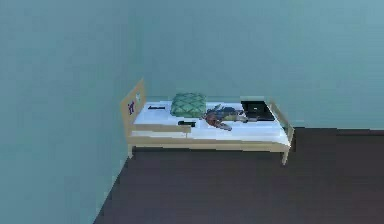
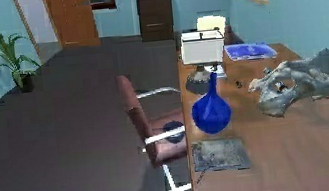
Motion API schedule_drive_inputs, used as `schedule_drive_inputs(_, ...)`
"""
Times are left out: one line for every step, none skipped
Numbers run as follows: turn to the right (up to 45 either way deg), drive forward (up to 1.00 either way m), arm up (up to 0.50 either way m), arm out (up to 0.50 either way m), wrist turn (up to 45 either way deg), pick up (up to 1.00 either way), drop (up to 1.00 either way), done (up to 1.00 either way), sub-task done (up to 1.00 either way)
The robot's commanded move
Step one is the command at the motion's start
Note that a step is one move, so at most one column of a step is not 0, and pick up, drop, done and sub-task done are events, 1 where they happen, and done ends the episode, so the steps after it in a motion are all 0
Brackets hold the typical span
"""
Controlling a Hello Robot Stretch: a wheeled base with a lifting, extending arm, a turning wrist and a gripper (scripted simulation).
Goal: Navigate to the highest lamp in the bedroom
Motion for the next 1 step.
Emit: schedule_drive_inputs(-33.0, 0.0, 0.0, 0.0, 0.0, 0.0, 0.0, 0.0, 0.0)
